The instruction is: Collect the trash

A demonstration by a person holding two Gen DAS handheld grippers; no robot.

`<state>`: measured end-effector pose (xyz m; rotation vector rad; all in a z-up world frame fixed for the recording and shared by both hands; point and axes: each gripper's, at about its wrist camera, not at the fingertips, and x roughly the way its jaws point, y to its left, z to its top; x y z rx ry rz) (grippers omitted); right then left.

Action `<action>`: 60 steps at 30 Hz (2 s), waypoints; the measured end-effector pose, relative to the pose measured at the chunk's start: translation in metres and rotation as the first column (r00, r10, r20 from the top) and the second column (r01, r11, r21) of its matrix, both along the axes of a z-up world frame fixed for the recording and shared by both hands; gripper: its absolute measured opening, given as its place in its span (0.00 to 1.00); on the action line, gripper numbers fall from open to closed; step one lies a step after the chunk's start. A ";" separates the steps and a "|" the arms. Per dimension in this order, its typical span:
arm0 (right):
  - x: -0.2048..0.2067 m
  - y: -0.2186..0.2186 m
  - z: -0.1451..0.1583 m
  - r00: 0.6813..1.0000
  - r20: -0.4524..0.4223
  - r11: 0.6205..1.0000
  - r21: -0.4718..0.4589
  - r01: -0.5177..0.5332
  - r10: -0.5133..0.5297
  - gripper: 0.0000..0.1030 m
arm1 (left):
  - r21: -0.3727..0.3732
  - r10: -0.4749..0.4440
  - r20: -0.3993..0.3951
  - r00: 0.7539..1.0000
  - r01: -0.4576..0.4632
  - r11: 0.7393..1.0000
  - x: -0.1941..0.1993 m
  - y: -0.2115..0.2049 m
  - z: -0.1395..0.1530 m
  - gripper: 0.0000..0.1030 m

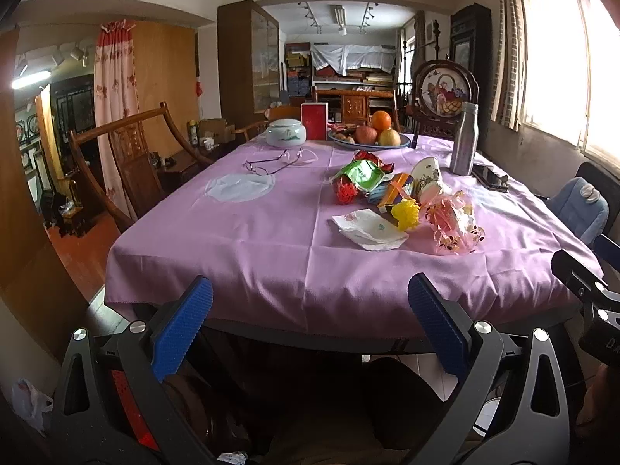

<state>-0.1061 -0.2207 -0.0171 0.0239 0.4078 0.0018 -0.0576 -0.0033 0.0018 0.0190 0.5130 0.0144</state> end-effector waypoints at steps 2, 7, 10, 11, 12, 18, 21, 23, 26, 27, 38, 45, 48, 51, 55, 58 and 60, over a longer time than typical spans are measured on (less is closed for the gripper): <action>0.000 0.001 0.000 1.000 0.005 1.000 0.000 0.003 -0.003 0.95 | 0.003 -0.002 0.003 1.000 0.002 1.000 0.000 0.000 0.000 0.94; -0.001 0.002 -0.001 1.000 0.010 1.000 -0.008 0.004 -0.004 0.95 | 0.009 -0.001 0.009 1.000 0.001 1.000 -0.002 -0.001 0.000 0.94; -0.001 0.002 -0.001 1.000 0.011 1.000 -0.010 0.005 -0.005 0.95 | 0.006 -0.002 0.006 1.000 0.002 1.000 -0.002 -0.002 0.000 0.94; -0.001 0.003 -0.001 1.000 0.013 1.000 -0.010 0.005 -0.005 0.95 | 0.005 -0.002 0.006 1.000 0.002 1.000 -0.002 -0.002 0.000 0.94; -0.002 0.003 -0.001 1.000 0.012 1.000 -0.010 0.005 -0.005 0.95 | 0.005 -0.003 0.007 1.000 0.003 1.000 -0.002 -0.002 0.000 0.94; -0.002 0.003 -0.001 1.000 0.015 1.000 -0.013 0.006 -0.005 0.95 | 0.005 -0.003 0.007 1.000 0.003 1.000 -0.001 -0.003 0.001 0.94; -0.002 0.003 -0.001 1.000 0.014 1.000 -0.013 0.005 -0.005 0.95 | 0.007 -0.002 0.007 1.000 0.002 1.000 -0.002 -0.002 0.001 0.94; -0.003 0.004 -0.001 1.000 0.013 1.000 -0.013 0.006 -0.005 0.95 | 0.007 -0.004 0.007 1.000 0.004 1.000 -0.002 -0.003 0.002 0.94; -0.003 0.005 -0.001 1.000 0.015 1.000 -0.014 0.006 -0.006 0.95 | 0.007 -0.003 0.008 1.000 0.003 1.000 -0.002 -0.003 0.002 0.94; -0.003 0.005 -0.001 1.000 0.015 1.000 -0.014 0.005 -0.005 0.95 | 0.007 -0.003 0.009 1.000 0.003 1.000 -0.002 -0.003 0.002 0.94; -0.004 0.007 -0.001 1.000 0.014 1.000 -0.016 0.002 -0.002 0.95 | 0.002 -0.007 0.001 1.000 0.007 1.000 -0.004 -0.003 0.001 0.94; -0.004 0.007 -0.001 1.000 0.015 1.000 -0.015 0.003 -0.003 0.95 | 0.001 -0.008 -0.001 1.000 0.008 1.000 -0.004 -0.003 0.000 0.94; -0.004 0.008 -0.001 1.000 0.015 1.000 -0.016 0.003 -0.003 0.95 | -0.003 -0.010 -0.006 1.000 0.010 1.000 -0.004 -0.003 -0.002 0.94; -0.004 0.008 -0.001 1.000 0.014 1.000 -0.015 0.003 -0.003 0.95 | -0.008 -0.012 -0.011 1.000 0.012 1.000 -0.003 -0.003 -0.003 0.94; -0.005 0.009 -0.002 1.000 0.014 1.000 -0.016 0.001 0.000 0.95 | -0.013 -0.012 -0.017 1.000 0.012 1.000 -0.002 -0.002 -0.005 0.94; -0.006 0.009 -0.002 1.000 0.014 1.000 -0.015 0.000 0.000 0.95 | -0.014 -0.013 -0.017 1.000 0.012 1.000 -0.002 -0.002 -0.005 0.94; -0.008 0.012 -0.002 1.000 0.014 1.000 -0.016 -0.002 0.002 0.95 | -0.016 -0.012 -0.020 1.000 0.012 1.000 -0.002 -0.001 -0.005 0.94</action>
